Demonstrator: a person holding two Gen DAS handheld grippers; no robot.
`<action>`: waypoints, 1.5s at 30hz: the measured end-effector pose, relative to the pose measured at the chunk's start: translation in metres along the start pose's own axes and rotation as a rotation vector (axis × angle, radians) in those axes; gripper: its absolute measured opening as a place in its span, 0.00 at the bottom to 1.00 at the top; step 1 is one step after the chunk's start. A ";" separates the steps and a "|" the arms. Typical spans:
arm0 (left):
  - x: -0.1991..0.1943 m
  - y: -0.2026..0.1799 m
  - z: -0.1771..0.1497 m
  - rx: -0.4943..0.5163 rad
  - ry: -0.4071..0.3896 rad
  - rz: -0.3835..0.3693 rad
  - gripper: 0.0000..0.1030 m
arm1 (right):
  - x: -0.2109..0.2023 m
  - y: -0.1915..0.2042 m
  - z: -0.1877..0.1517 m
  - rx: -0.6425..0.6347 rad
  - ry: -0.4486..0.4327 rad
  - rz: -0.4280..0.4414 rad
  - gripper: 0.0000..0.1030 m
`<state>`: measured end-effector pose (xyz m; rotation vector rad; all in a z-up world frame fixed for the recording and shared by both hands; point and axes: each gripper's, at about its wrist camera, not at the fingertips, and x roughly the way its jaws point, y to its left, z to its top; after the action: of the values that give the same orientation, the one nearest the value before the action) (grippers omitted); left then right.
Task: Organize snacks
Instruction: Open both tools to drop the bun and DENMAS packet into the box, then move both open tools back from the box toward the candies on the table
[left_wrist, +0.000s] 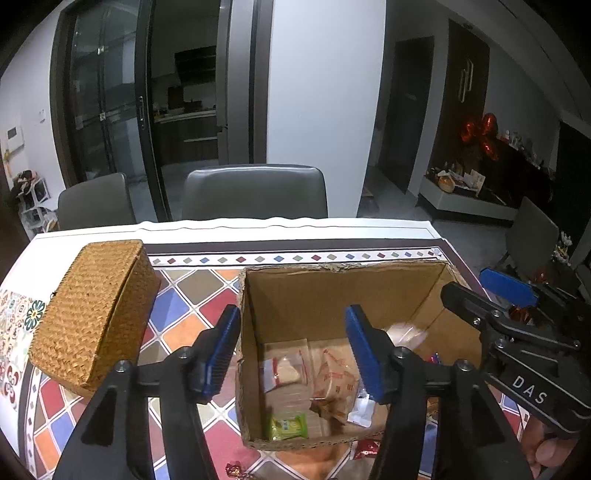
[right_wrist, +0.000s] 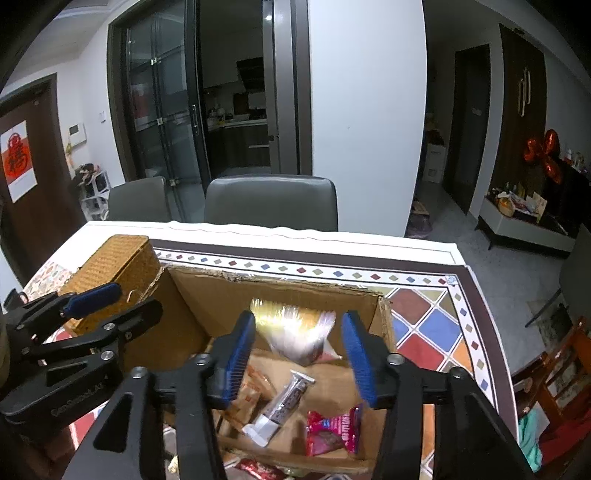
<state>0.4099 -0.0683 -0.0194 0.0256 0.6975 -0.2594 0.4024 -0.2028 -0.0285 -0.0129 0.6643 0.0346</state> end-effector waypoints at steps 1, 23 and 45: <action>0.000 0.000 0.001 -0.001 0.000 0.001 0.59 | -0.001 0.000 0.000 0.001 -0.001 -0.001 0.53; -0.050 -0.010 -0.002 0.007 -0.044 0.020 0.62 | -0.054 -0.008 -0.005 0.015 -0.059 -0.030 0.57; -0.100 -0.017 -0.027 0.019 -0.072 0.038 0.62 | -0.098 -0.006 -0.025 0.017 -0.092 -0.024 0.57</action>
<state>0.3150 -0.0585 0.0245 0.0477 0.6220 -0.2299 0.3103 -0.2121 0.0120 -0.0025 0.5728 0.0060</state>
